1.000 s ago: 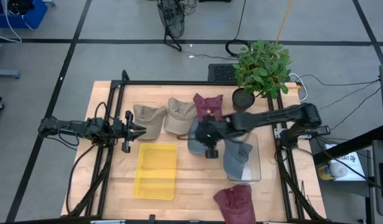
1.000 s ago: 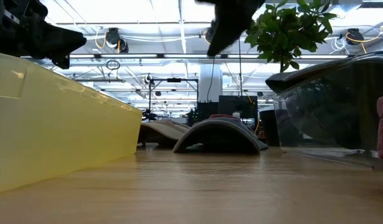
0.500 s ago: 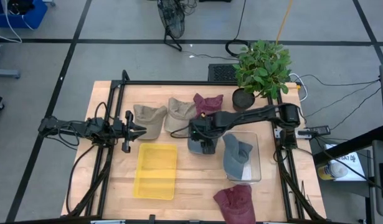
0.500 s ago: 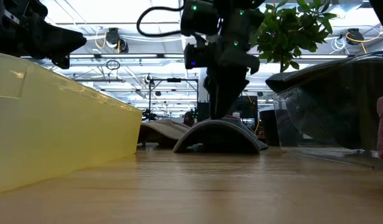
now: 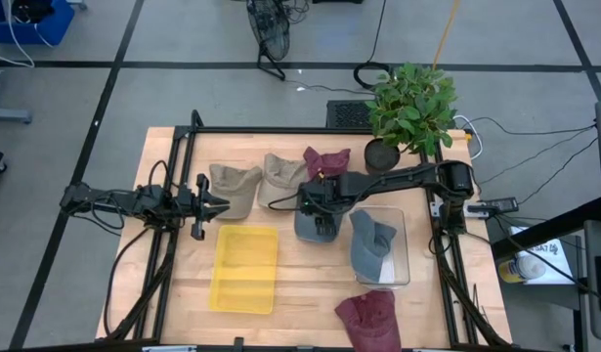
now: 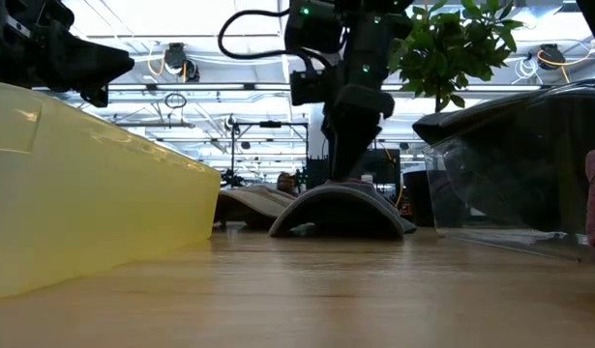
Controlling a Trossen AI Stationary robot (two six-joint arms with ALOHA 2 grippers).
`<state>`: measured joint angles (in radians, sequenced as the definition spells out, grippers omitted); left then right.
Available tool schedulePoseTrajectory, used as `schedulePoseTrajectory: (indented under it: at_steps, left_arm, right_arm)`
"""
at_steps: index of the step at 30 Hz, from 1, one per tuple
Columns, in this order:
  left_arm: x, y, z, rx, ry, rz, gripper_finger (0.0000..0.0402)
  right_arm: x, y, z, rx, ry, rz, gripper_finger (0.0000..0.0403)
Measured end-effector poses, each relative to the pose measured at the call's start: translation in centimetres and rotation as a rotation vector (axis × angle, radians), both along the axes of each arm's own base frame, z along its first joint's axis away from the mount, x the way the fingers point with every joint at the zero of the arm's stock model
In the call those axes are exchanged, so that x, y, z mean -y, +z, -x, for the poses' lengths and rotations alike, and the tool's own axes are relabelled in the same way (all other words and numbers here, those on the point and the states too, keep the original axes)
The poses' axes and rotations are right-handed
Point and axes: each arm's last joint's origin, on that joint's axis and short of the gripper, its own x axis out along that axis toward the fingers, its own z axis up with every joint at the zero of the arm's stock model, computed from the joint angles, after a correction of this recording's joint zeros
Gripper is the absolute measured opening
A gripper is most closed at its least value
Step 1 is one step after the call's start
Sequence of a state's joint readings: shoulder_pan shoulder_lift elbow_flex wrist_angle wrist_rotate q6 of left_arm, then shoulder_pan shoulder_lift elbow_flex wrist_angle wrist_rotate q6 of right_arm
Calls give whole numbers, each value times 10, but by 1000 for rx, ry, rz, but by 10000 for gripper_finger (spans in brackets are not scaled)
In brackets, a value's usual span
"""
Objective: Pick & Place hat
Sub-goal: Put the blue cap into the transparent bin
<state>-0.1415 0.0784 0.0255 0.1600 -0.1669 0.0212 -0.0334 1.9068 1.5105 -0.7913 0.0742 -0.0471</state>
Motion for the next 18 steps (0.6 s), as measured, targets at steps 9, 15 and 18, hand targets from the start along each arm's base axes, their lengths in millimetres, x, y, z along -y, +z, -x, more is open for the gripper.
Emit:
schedulePoseTrajectory:
  at_steps: [9,15,18]
  left_arm:
    - [0,0,0,2,0,4,61]
    - [0,0,0,2,0,4,61]
    - [0,0,0,1,0,2,61]
  right_arm:
    - [5,-24,11,-41,-35,-31,239]
    - [8,-30,10,-5,-21,-54,224]
    - [9,-31,10,1,-23,-57,198]
